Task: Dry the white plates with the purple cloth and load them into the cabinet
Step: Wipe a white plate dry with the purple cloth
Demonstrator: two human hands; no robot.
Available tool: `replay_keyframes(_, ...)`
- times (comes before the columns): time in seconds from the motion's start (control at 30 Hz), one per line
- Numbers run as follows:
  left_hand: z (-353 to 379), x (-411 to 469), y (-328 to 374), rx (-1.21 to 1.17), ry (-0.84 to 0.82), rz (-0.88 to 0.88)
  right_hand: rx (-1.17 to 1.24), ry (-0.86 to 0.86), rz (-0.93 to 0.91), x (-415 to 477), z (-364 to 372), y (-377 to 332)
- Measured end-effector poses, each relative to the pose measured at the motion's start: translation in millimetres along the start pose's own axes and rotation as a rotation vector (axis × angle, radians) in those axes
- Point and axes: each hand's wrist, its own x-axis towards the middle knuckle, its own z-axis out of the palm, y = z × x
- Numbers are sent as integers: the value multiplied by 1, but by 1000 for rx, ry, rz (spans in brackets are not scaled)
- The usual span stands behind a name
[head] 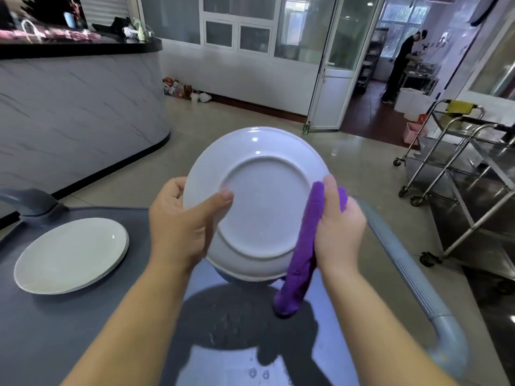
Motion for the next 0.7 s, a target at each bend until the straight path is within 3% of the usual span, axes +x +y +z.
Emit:
replay_keyframes(0.07, 6, -8, -11, -81, 66, -54, 78, 49, 152, -16, 5, 17)
replay_keyframes(0.13, 7, -13, -18, -76, 75, -95, 89, 24, 182, -15, 5, 24)
replay_keyframes(0.3, -9, -4, -4, 49, -197, -129, -91, -193, -109, 29, -10, -19)
replay_keyframes(0.4, -5, 8, 7, 126, -151, -47, -128, -297, -172, 41, -11, -39)
replay_keyframes(0.5, 5, 11, 6, 19, -50, 8, -60, -181, -96, 33, -4, -29)
replay_keyframes(0.6, 17, 2, -7, -57, 72, -25, 90, 39, 135, -1, 11, 5)
replay_keyframes(0.7, 21, -6, -16, -69, 103, -91, 142, 25, 199, -9, 15, 21)
